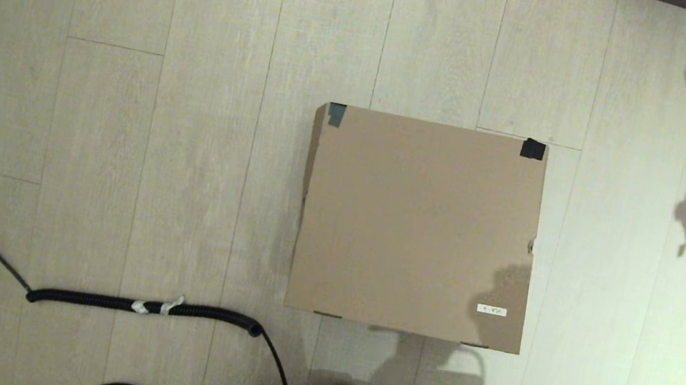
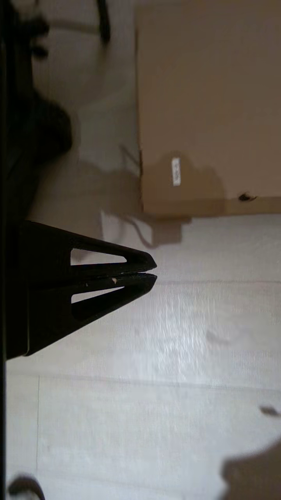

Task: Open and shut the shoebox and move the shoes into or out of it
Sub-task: Open the shoe box

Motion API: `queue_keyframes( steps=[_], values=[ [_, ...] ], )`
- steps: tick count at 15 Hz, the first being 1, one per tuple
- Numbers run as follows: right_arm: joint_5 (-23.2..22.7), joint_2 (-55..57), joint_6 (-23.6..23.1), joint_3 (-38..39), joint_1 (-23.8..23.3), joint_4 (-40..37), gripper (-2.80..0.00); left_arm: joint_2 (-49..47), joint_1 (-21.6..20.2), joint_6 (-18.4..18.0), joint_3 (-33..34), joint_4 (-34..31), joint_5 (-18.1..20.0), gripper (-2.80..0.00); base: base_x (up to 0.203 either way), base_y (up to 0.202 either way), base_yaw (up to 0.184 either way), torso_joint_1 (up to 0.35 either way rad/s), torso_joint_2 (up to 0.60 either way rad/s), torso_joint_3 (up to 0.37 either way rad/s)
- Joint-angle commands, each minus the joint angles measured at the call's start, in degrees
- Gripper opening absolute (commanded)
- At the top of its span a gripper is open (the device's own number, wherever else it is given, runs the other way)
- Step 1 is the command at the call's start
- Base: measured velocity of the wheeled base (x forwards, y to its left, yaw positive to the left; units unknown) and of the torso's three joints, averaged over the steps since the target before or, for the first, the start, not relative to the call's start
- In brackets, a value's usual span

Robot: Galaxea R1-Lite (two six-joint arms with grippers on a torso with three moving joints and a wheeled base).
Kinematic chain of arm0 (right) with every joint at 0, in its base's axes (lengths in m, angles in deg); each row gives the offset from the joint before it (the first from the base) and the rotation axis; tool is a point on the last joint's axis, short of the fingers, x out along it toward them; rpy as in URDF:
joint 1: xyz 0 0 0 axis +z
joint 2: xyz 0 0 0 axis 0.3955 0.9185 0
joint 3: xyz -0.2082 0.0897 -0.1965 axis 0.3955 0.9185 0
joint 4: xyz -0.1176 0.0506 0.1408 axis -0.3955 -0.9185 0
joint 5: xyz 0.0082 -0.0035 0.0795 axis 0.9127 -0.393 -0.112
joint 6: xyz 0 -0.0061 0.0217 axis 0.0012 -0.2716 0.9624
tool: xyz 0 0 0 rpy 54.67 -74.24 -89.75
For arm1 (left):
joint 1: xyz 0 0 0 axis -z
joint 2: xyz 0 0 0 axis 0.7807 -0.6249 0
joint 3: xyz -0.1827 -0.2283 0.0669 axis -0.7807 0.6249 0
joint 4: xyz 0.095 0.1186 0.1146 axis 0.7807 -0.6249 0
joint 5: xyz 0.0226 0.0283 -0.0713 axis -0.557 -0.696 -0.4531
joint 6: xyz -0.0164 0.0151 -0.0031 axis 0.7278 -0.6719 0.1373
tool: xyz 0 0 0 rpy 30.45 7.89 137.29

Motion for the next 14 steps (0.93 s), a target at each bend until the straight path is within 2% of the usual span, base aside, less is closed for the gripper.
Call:
queue_keyframes(
  steps=[1, 2, 3, 5, 6, 8, 10, 11, 12, 14],
  values=[
    [-2.1, 16.4, 6.1, -5.4, 0.0, -0.3, -2.8, -17.0, 0.0, 4.6, -7.7, -0.5, 1.5, -2.8, 0.0, 0.0, 0.0, 0.0, 0.0, 0.0],
    [-4.4, 23.9, 8.9, -7.3, 0.0, 0.0, -2.8, -23.2, 0.1, 7.2, -9.3, -0.7, 3.5, -2.8, 0.0, 0.0, 0.0, 0.0, 0.0, 0.0],
    [-6.9, 31.4, 11.2, -8.7, 0.0, 1.2, -2.8, -29.2, 0.2, 9.6, -10.4, -0.8, 7.0, -2.8, 0.0, 0.0, 0.0, 0.0, 0.0, 0.0],
    [-10.8, 45.9, 14.6, -10.8, -0.1, 6.9, -2.8, -39.8, 0.4, 15.4, -12.0, 0.0, 17.6, -2.8, 0.0, 0.0, 0.0, 0.0, 0.0, 0.0],
    [-12.2, 52.5, 16.0, -11.6, -0.3, 11.3, -2.8, -45.1, 0.4, 17.7, -12.1, 2.2, 21.3, -2.8, 0.0, 0.0, 0.0, 0.0, 0.0, 0.0],
    [-14.9, 64.4, 18.9, -12.8, -0.5, 20.6, -2.8, -56.0, 0.4, 20.2, -11.0, 11.0, 25.7, -2.8, 0.0, 0.0, 0.0, 0.0, 0.0, 0.0],
    [-19.8, 74.3, 21.3, -13.1, -1.2, 34.9, -2.8, -66.6, 0.5, 21.6, -10.2, 22.2, 28.6, -2.8, 0.0, 0.0, 0.0, 0.0, 0.0, 0.0],
    [-25.4, 77.5, 22.9, -13.1, -2.4, 44.4, -2.8, -71.1, 0.5, 22.2, -10.3, 27.4, 30.2, -2.8, 0.0, 0.0, 0.0, 0.0, 0.0, 0.0],
    [-33.9, 79.3, 24.4, -13.1, -4.6, 49.4, -2.8, -74.5, 0.6, 22.8, -11.2, 30.9, 32.8, -2.8, 0.0, 0.0, 0.0, 0.0, 0.0, 0.0],
    [-49.5, 82.4, 25.6, -13.6, -12.7, 54.9, -2.8, -78.1, 0.5, 24.5, -13.9, 34.1, 39.3, -2.8, 0.0, 0.0, 0.0, 0.0, 0.0, 0.0]
  ],
)
